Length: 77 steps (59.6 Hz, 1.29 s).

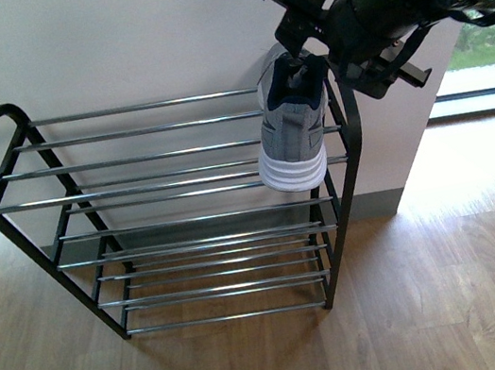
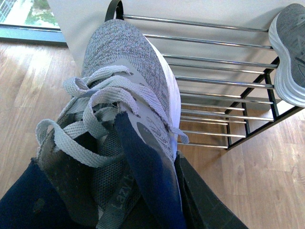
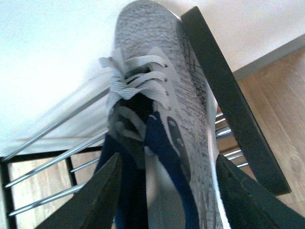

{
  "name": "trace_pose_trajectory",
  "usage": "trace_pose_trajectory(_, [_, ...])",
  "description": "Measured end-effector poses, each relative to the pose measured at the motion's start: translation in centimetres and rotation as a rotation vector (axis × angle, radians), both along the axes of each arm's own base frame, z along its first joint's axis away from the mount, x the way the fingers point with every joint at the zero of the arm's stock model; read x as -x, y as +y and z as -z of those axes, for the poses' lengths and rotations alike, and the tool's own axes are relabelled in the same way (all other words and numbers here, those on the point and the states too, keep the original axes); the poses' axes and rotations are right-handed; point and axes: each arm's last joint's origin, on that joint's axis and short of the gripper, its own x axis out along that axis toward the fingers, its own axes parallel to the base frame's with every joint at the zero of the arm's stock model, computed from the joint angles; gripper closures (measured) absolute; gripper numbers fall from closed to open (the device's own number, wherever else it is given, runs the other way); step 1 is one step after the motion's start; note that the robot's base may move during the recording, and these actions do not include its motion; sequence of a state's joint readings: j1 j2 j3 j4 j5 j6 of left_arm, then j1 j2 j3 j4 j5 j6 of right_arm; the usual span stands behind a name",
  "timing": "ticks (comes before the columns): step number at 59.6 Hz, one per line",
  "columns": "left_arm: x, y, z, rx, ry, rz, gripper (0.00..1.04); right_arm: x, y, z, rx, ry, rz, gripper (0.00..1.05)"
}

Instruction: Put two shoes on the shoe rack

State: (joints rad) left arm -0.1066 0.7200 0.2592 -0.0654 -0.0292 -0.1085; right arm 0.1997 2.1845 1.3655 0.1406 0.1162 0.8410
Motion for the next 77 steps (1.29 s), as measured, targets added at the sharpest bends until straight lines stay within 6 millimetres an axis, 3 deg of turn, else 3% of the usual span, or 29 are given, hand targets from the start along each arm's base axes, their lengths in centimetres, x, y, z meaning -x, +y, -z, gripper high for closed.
trace_pose_trajectory(10, [0.0, 0.0, 0.0, 0.0, 0.0, 0.0, 1.03, 4.1, -0.8, -5.8, 0.013, -0.173, -0.099, 0.08])
trace_pose_trajectory(23, [0.0, 0.0, 0.0, 0.0, 0.0, 0.0, 1.03, 9.7, -2.0, -10.3, 0.133, -0.414, -0.257, 0.09])
trace_pose_trajectory(27, [0.0, 0.0, 0.0, 0.0, 0.0, 0.0, 1.03, 12.6, -3.1, -11.3, 0.191, -0.476, -0.308, 0.09])
trace_pose_trajectory(34, [0.0, 0.0, 0.0, 0.0, 0.0, 0.0, 1.03, 17.1, -5.8, -11.7, 0.289, -0.521, -0.322, 0.09])
trace_pose_trajectory(40, [0.0, 0.0, 0.0, 0.0, 0.0, 0.0, 1.03, 19.6, -7.5, -11.6, 0.32, -0.553, -0.29, 0.09])
trace_pose_trajectory(47, [0.0, 0.0, 0.0, 0.0, 0.0, 0.0, 1.03, 21.3, -9.0, -11.6, 0.374, -0.587, -0.212, 0.09])
trace_pose_trajectory(56, [0.0, 0.0, 0.0, 0.0, 0.0, 0.0, 1.03, 21.5, -9.3, -11.4, 0.393, -0.583, -0.2, 0.09])
trace_pose_trajectory(64, [0.0, 0.0, 0.0, 0.001, 0.0, 0.0, 1.03, 22.5, -8.9, -10.6, 0.586, -0.657, -0.17, 0.28])
trace_pose_trajectory(77, [0.0, 0.0, 0.0, 0.0, 0.0, 0.0, 1.03, 25.1, -8.8, -8.6, 0.673, -0.646, -0.195, 0.62])
